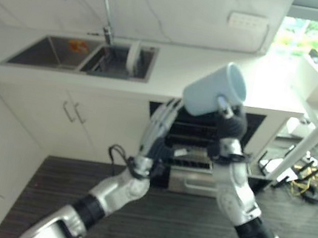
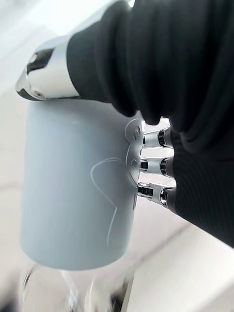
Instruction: Place the dishes in the dishwasher.
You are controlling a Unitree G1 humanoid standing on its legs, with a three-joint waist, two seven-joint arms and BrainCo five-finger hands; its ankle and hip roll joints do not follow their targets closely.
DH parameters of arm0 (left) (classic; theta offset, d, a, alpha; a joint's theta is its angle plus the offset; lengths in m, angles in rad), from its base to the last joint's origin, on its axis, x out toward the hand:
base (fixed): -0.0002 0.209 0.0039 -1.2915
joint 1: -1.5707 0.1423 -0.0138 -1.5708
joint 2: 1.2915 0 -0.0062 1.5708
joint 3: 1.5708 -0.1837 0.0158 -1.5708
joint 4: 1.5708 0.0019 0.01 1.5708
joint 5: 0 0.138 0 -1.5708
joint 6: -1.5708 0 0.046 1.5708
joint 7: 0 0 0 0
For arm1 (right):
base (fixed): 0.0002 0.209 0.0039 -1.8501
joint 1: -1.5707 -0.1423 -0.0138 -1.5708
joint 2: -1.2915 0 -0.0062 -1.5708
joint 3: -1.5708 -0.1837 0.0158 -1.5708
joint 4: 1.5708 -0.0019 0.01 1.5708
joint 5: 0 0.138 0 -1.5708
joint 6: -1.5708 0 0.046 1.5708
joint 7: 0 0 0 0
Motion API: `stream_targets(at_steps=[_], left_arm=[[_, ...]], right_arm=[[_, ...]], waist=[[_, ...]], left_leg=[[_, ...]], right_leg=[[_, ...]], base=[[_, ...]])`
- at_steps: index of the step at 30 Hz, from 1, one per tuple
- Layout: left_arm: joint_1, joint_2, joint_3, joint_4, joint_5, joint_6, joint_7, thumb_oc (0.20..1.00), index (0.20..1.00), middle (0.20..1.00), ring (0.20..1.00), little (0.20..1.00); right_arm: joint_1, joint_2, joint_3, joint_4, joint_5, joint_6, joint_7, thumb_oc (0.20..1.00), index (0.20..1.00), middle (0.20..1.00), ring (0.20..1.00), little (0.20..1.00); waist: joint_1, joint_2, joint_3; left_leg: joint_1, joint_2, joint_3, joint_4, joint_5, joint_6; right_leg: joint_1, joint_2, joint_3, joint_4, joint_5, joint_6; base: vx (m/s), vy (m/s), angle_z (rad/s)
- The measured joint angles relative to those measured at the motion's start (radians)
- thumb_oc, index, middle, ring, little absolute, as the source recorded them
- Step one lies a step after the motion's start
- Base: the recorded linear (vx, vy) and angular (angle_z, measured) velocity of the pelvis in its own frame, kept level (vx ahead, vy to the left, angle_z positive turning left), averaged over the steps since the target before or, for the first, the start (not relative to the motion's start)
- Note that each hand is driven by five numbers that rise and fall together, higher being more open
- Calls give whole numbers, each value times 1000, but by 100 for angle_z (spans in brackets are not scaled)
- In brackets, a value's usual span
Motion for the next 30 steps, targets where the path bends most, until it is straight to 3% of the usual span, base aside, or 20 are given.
stream_targets(at_steps=[3,5,6,8,10,11,12,14,15,16,17,18,19,20,22,24,26,28,29,30], left_arm=[[60,45,17,26,-18,17,-37,1000,1000,1000,1000,1000],[43,55,28,61,-45,26,-72,1000,1000,1000,1000,1000],[13,71,24,69,-48,33,-84,1000,1000,1000,1000,1000],[-31,97,19,76,-63,47,-101,1000,1000,1000,1000,1000],[-39,101,35,85,-92,54,-112,1000,1000,1000,1000,1000],[-53,101,47,135,-104,56,-112,1000,1000,1000,1000,1000],[-58,100,47,162,-108,64,-115,1000,1000,1000,1000,1000],[-42,96,53,164,-115,82,-111,1000,1000,1000,1000,1000],[-32,89,50,158,-121,87,-110,1000,1000,1000,1000,1000],[-23,88,54,147,-119,86,-114,1000,1000,1000,1000,1000],[-6,100,60,123,-120,86,-114,1000,1000,1000,1000,1000],[8,97,59,125,-119,81,-125,1000,1000,1000,1000,1000],[11,96,59,126,-118,69,-136,1000,1000,1000,1000,1000],[10,97,58,124,-118,59,-144,1000,1000,1000,1000,1000],[-4,96,54,124,-117,26,-161,1000,1000,1000,1000,1000],[-28,84,35,136,-116,10,-190,1000,1000,1000,1000,1000],[-37,87,33,136,-117,1,-221,1000,1000,1000,1000,1000],[-36,91,34,137,-117,-1,-261,1000,1000,1000,1000,1000],[-36,89,31,136,-117,-2,-275,1000,1000,1000,1000,1000],[-40,92,32,138,-117,-2,-291,1000,1000,1000,1000,1000]], right_arm=[[1,-22,-32,-35,-27,0,19,200,200,200,200,200],[-3,-28,-33,-33,-26,4,50,200,200,200,200,200],[-3,-34,-34,-31,-24,4,68,200,200,200,200,200],[22,-36,-33,-21,-20,-6,110,200,200,200,200,200],[27,-28,-32,12,1,-15,159,200,200,200,200,200],[-12,-12,-26,24,17,-14,192,200,200,200,200,200],[-36,-6,-26,29,29,-13,208,200,200,200,200,200],[-87,-11,-29,51,59,0,234,200,200,200,200,200],[-96,-16,-28,53,66,9,241,200,200,200,200,200],[-103,-19,-27,63,67,21,245,200,200,200,200,200],[-102,-19,-24,68,67,35,245,200,200,200,200,200],[-91,-25,-22,72,62,51,243,200,200,200,200,200],[-88,-32,-18,72,51,56,239,200,200,200,200,200],[-89,-37,-15,72,46,57,238,200,200,200,200,200],[-84,-38,-15,70,11,61,216,200,200,200,200,200],[-65,-38,-6,70,-28,73,186,200,200,200,200,200],[-64,-42,13,74,-61,74,174,200,200,200,200,200],[-56,-68,7,88,-65,73,174,200,200,200,200,200],[-48,-95,0,88,-65,74,174,200,200,200,200,200],[-41,-110,-17,92,-67,74,175,200,200,200,200,200]], waist=[[0,-2,6],[5,3,46],[3,-9,83],[2,-45,116],[8,-55,119],[6,-51,139],[3,-41,150],[8,-34,153],[8,-13,155],[11,9,161],[18,-5,164],[28,-10,165],[29,-8,165],[30,-2,163],[15,14,157],[12,16,157],[8,27,154],[4,42,146],[-3,58,137],[-17,62,134]], left_leg=[[0,-12,51,1,-13,17],[-2,-17,61,0,-30,41],[-2,-24,48,1,-33,46],[-56,-42,23,78,-53,55],[-120,-34,2,142,-73,52],[-138,-30,-13,159,-72,47],[-141,-24,-20,164,-72,38],[-139,15,-36,164,-67,-6],[-139,44,-45,163,-57,-17],[-153,103,-53,185,-26,-62],[-174,124,-54,237,-30,-69],[-194,145,-50,286,-5,-33],[-192,147,-58,286,20,5],[-198,139,-70,276,16,3],[-177,93,-68,120,18,-21],[-174,112,-17,75,29,-36],[-157,140,-30,76,30,-38],[-116,122,-48,61,33,-35],[-95,109,-51,66,62,-20],[-87,109,-42,57,33,-47]], right_leg=[[-60,-14,50,60,-3,-3],[-168,-18,59,254,-30,-1],[-268,-37,68,430,-43,9],[-382,-88,97,600,-100,-6],[-368,-100,120,445,-118,-12],[-340,-102,161,351,-101,13],[-307,-101,175,314,-100,15],[-236,-72,87,244,-98,-2],[-223,-37,54,235,-96,-12],[-249,14,18,307,-149,-84],[-292,20,14,383,-190,-106],[-289,41,0,422,-230,-112],[-283,44,-6,432,-244,-126],[-279,43,-6,429,-249,-129],[-256,45,-28,369,-227,-123],[-192,55,-61,303,-198,-123],[-156,76,-65,270,-184,-109],[-141,82,-77,262,-160,-120],[-135,97,-75,263,-160,-120],[-134,100,-80,270,-164,-115]], base=[[-76,169,-48],[-80,-22,-68],[-11,-320,-25],[49,-457,25],[92,-445,40],[116,-533,29],[95,-493,22],[59,-574,16],[34,-470,20],[42,-304,9],[61,-179,19],[107,-88,11],[106,31,16],[90,87,18],[58,98,30],[102,152,30],[118,101,-13],[113,42,-38],[112,41,-8],[110,49,4]])
